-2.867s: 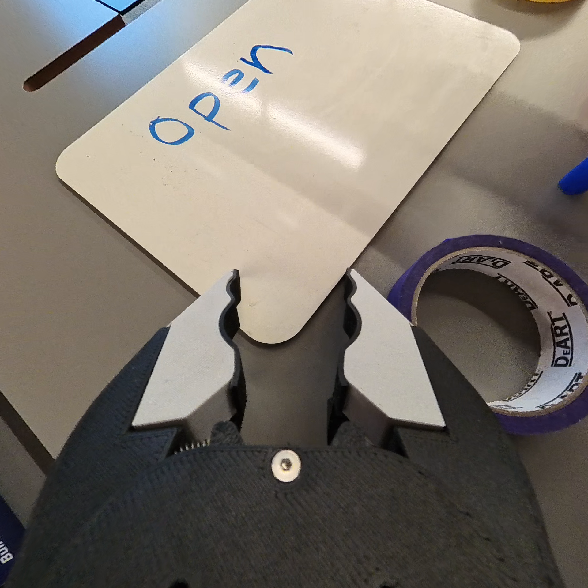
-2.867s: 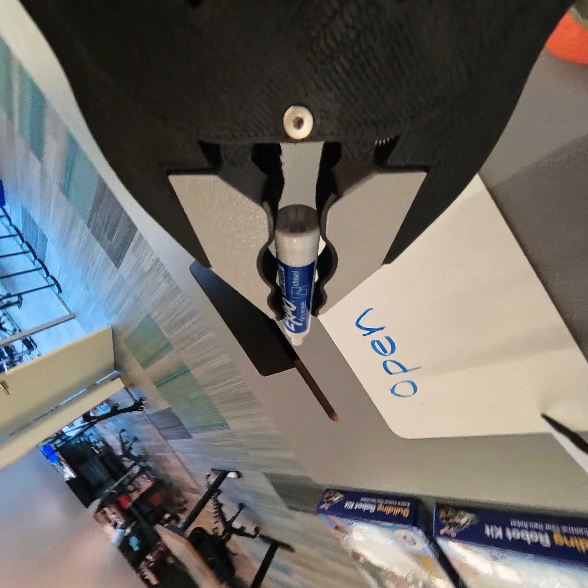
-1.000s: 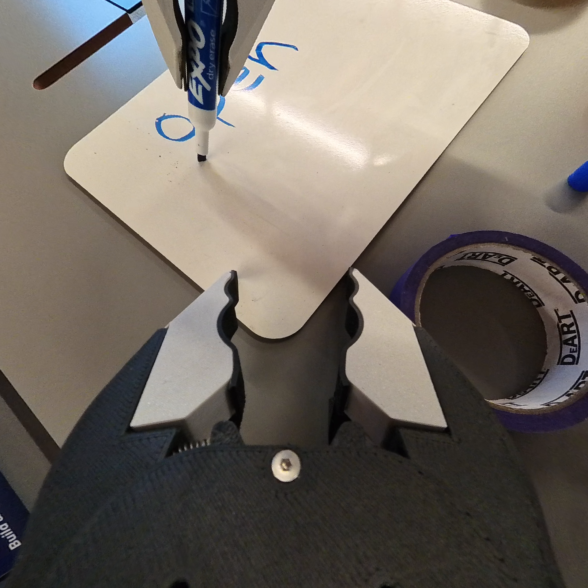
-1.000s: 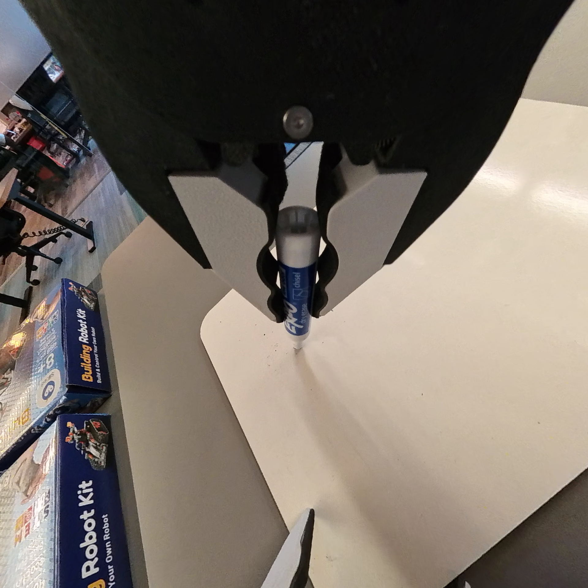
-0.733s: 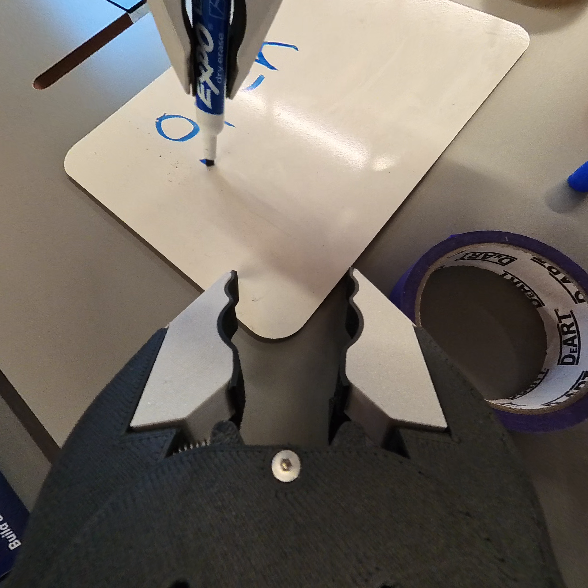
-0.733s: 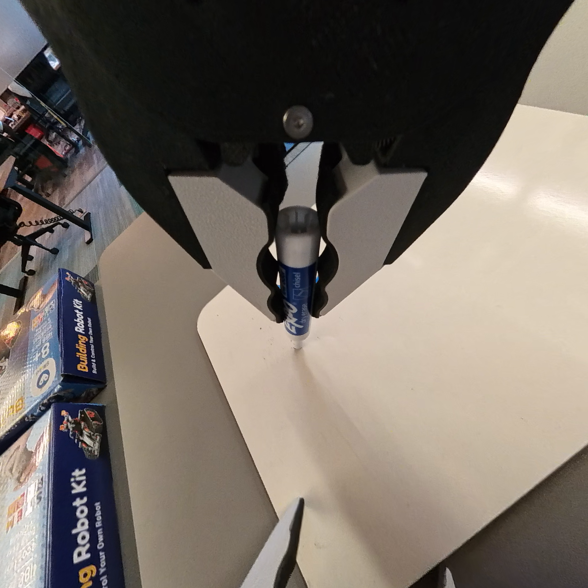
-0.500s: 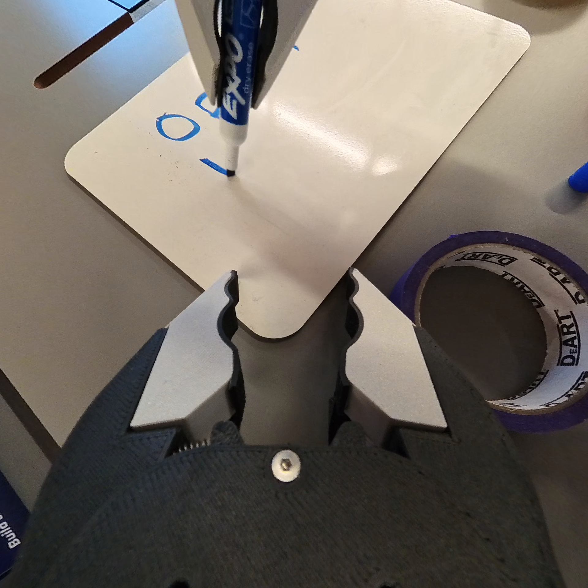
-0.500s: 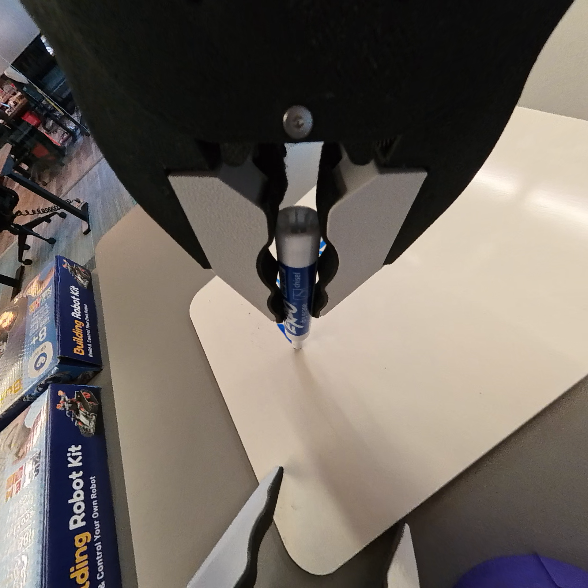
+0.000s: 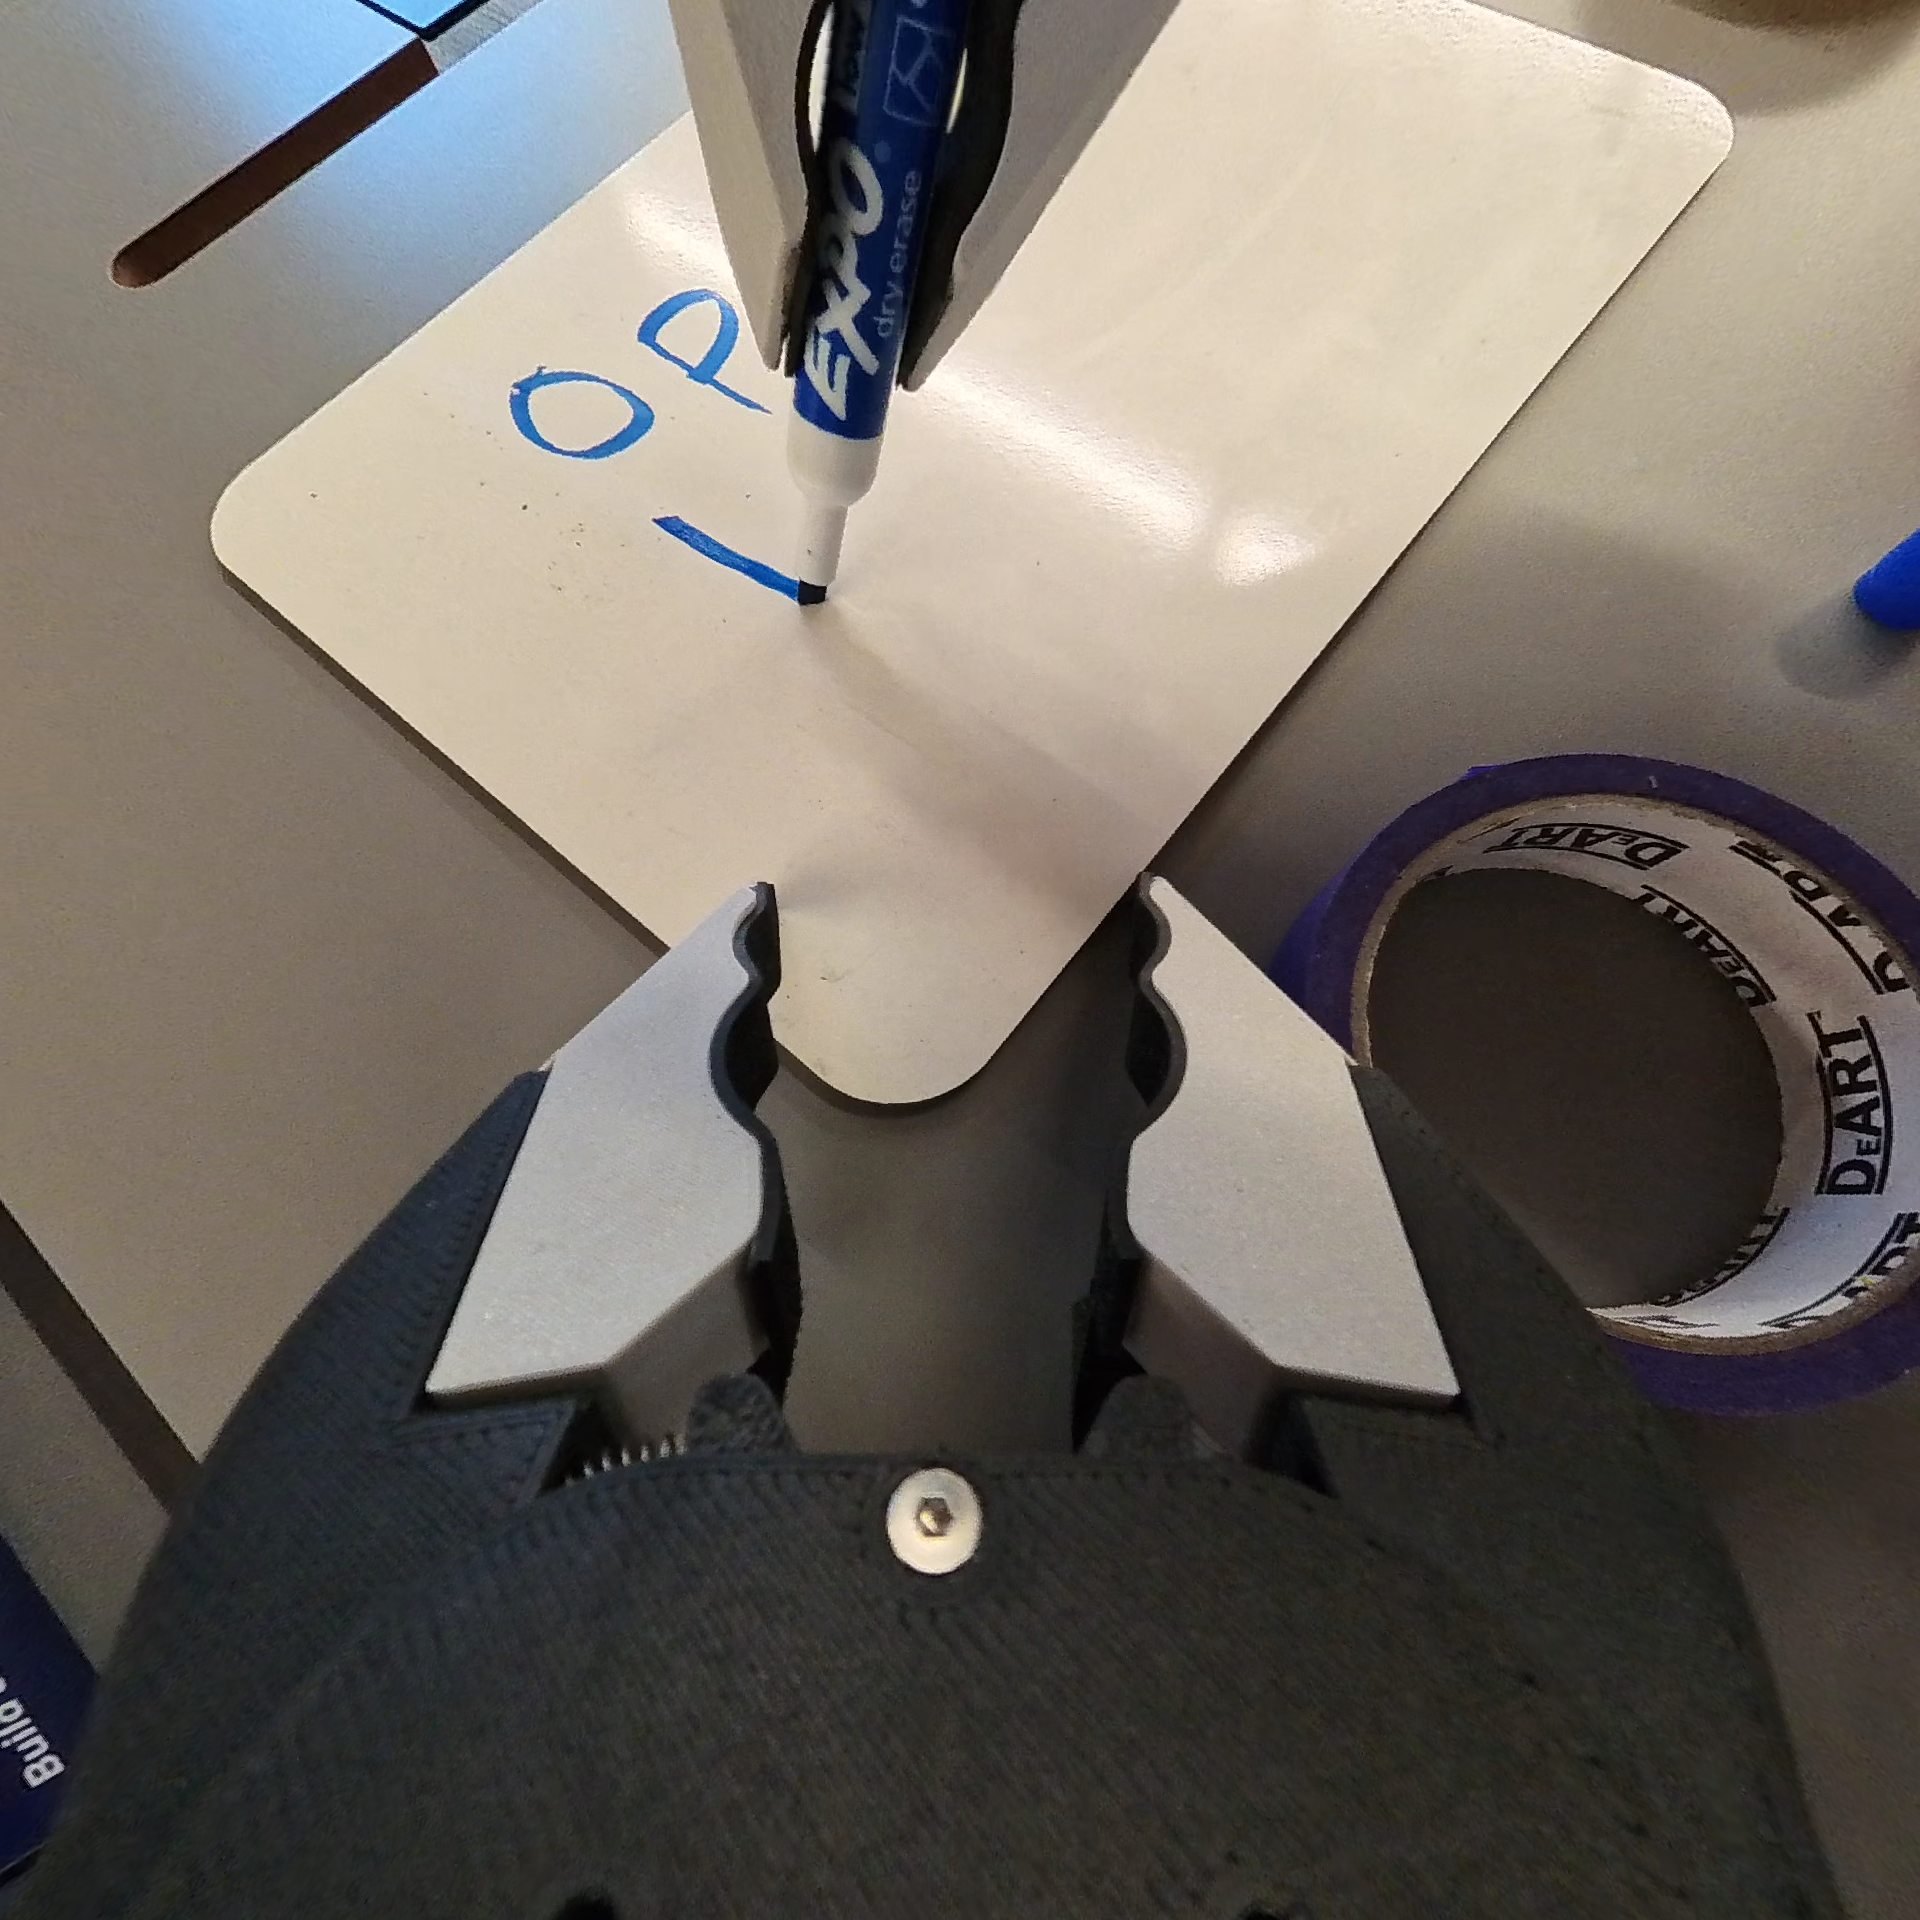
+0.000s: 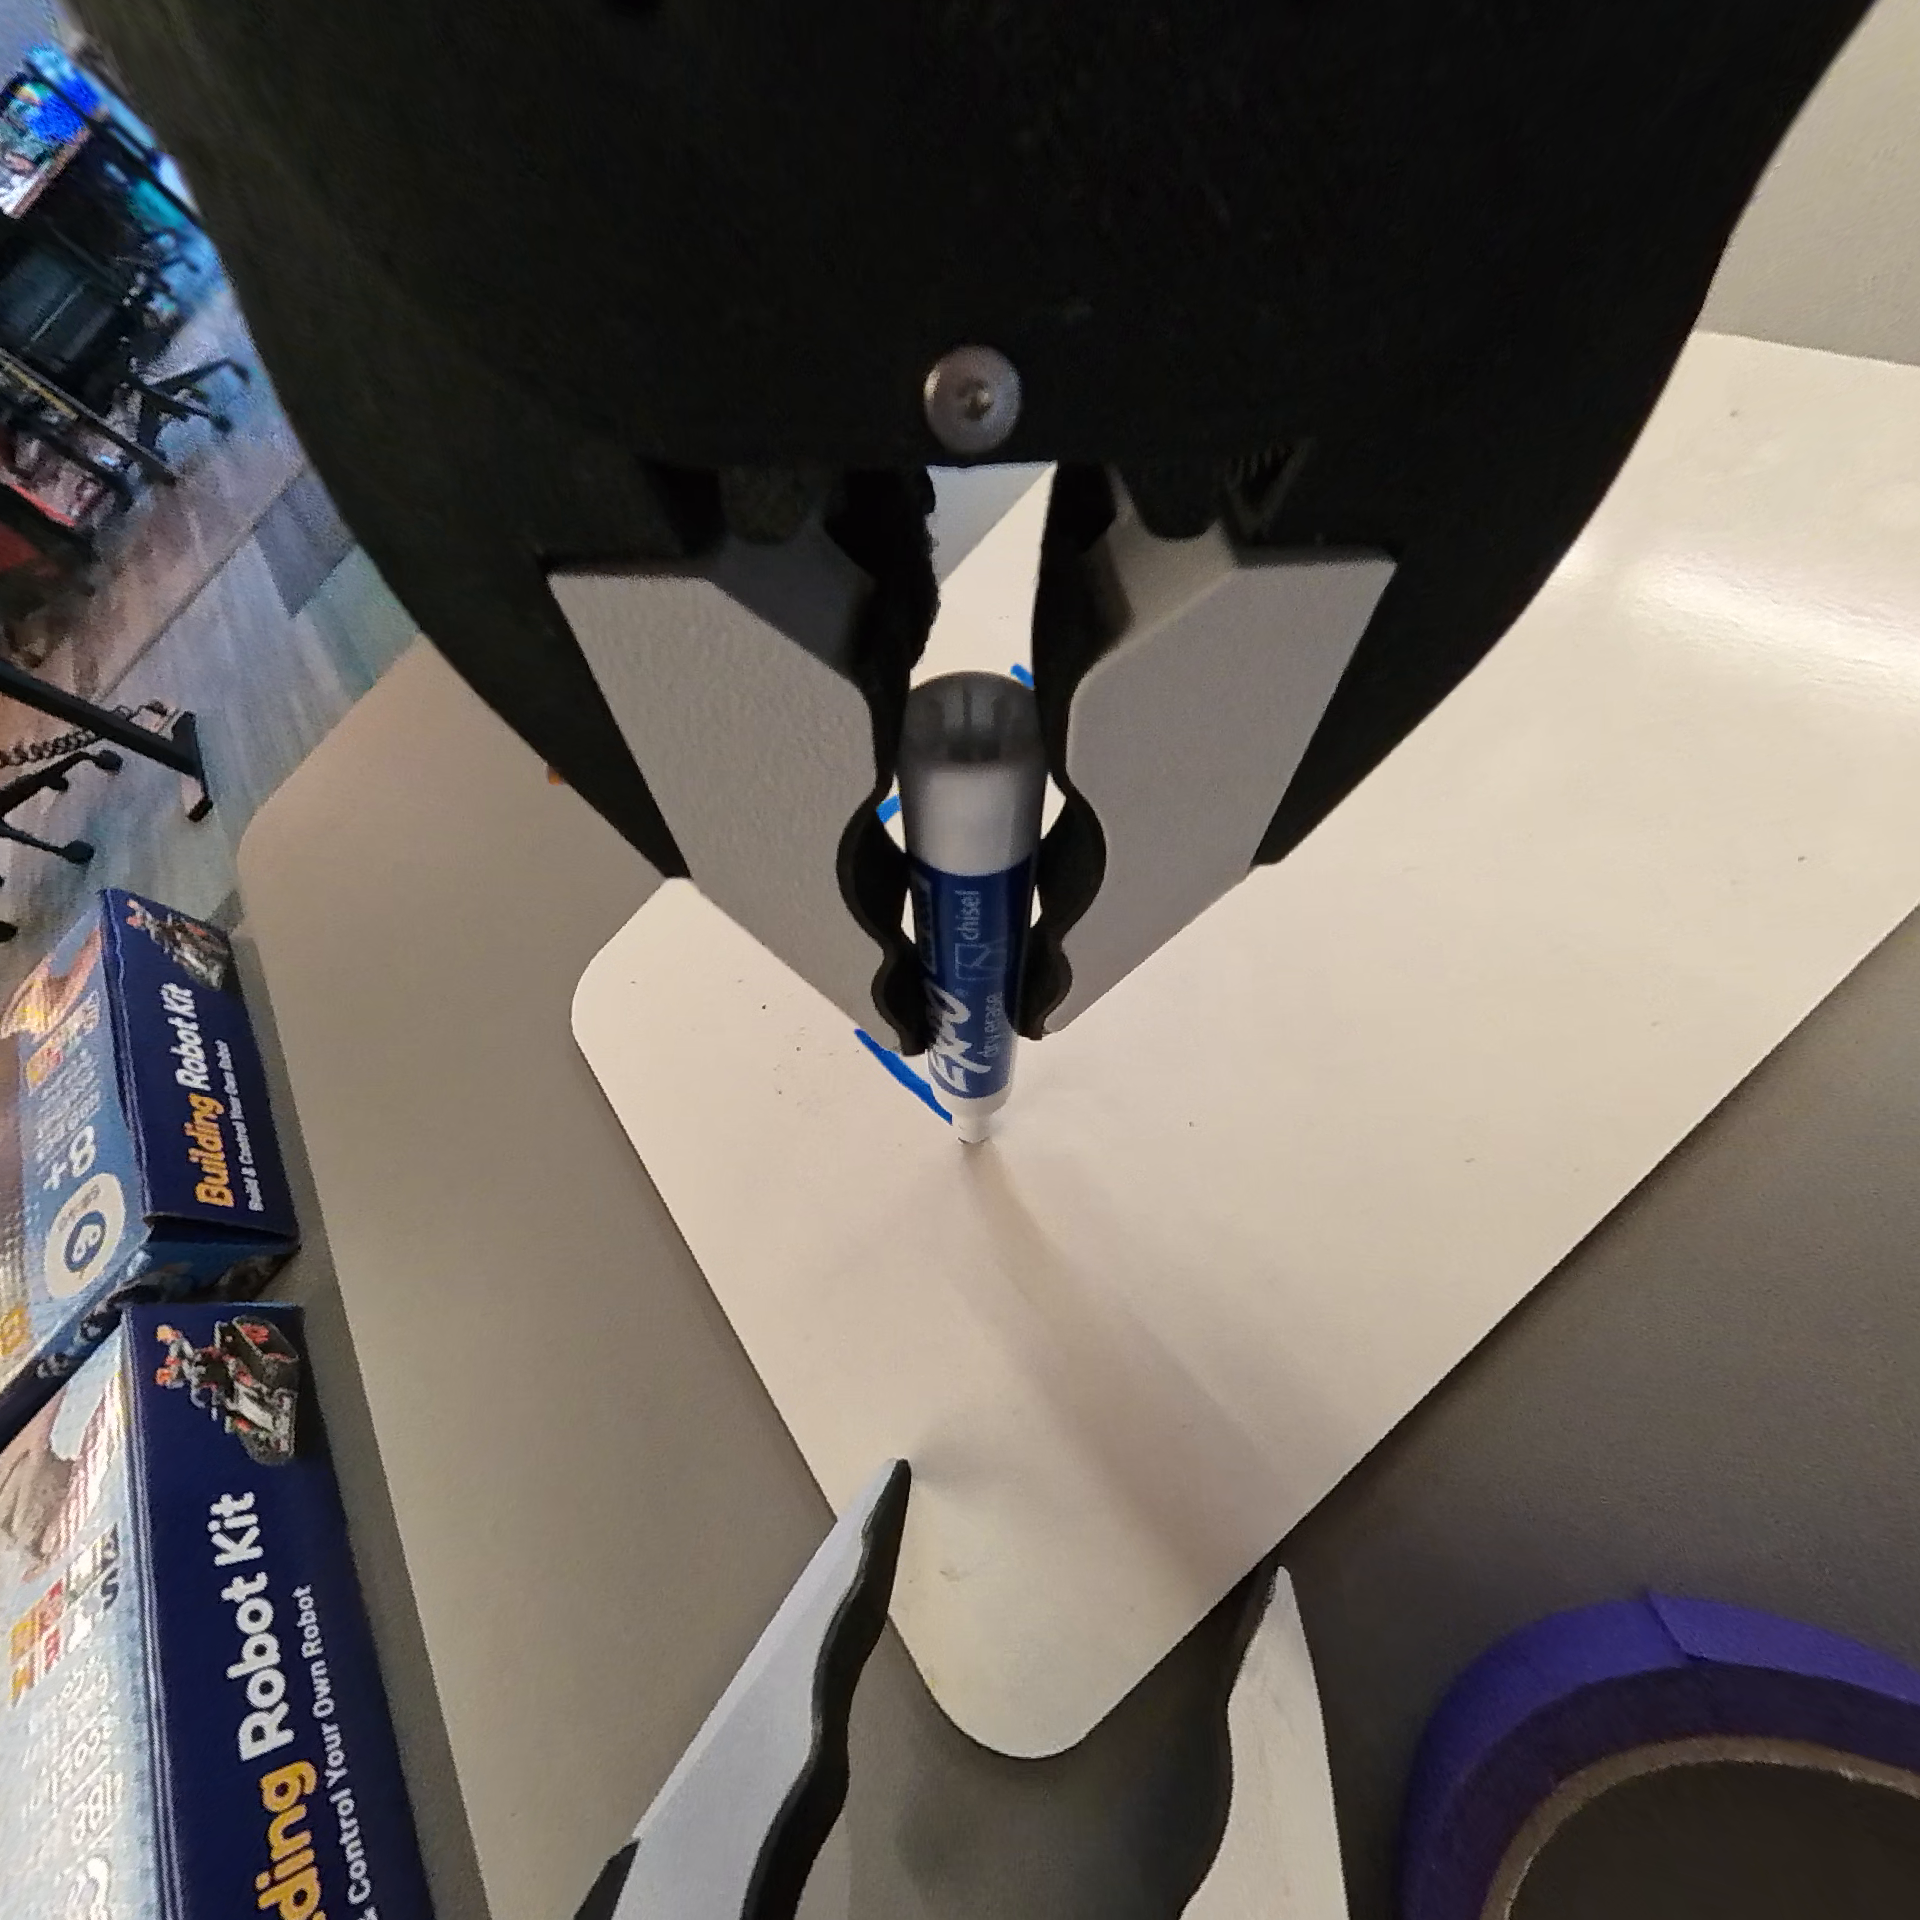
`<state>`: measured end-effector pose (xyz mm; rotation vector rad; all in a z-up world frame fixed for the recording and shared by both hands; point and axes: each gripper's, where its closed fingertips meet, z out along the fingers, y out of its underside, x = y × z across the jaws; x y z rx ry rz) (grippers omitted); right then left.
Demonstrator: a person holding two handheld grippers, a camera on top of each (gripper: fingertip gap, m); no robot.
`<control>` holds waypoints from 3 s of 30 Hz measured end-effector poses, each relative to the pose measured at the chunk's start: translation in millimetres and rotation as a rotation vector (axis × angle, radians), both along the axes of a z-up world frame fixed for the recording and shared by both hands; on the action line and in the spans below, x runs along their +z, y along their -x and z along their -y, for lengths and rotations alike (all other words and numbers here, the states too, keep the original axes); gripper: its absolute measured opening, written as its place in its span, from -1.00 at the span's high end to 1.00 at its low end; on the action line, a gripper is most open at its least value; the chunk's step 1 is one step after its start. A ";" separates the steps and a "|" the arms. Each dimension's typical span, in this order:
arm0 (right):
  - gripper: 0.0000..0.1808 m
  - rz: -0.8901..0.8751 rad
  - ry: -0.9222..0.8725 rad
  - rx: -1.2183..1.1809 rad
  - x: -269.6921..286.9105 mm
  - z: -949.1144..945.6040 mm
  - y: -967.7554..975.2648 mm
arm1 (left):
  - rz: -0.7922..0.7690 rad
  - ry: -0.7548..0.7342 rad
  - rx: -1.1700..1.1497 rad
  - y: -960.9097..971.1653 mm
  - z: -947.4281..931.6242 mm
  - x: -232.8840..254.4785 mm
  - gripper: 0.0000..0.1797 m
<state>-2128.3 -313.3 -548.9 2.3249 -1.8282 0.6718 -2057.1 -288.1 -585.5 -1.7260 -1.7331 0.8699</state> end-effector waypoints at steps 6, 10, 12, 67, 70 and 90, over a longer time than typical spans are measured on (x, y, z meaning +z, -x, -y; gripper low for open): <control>0.81 0.034 -0.001 -0.075 -0.5 -1.0 1.9 | 0.000 -0.001 0.000 -0.2 -0.2 0.1 0.26; 0.81 0.040 -0.004 -0.116 -0.6 -2.9 7.8 | 0.000 -0.001 0.000 -0.2 -0.1 0.1 0.26; 0.81 0.039 -0.006 -0.132 -0.7 -5.1 11.9 | 0.000 -0.001 0.000 -0.2 -0.2 0.1 0.26; 0.81 0.192 0.032 -0.719 -2.8 -17.0 33.9 | -0.001 -0.001 0.001 -0.3 -0.2 0.0 0.26; 0.80 0.202 0.018 -0.731 -2.9 -17.5 34.9 | 0.000 -0.002 0.001 -0.3 -0.2 0.0 0.26; 0.80 0.215 0.004 -0.793 -3.0 -25.2 53.3 | 0.000 -0.001 0.001 -0.4 -0.3 0.1 0.26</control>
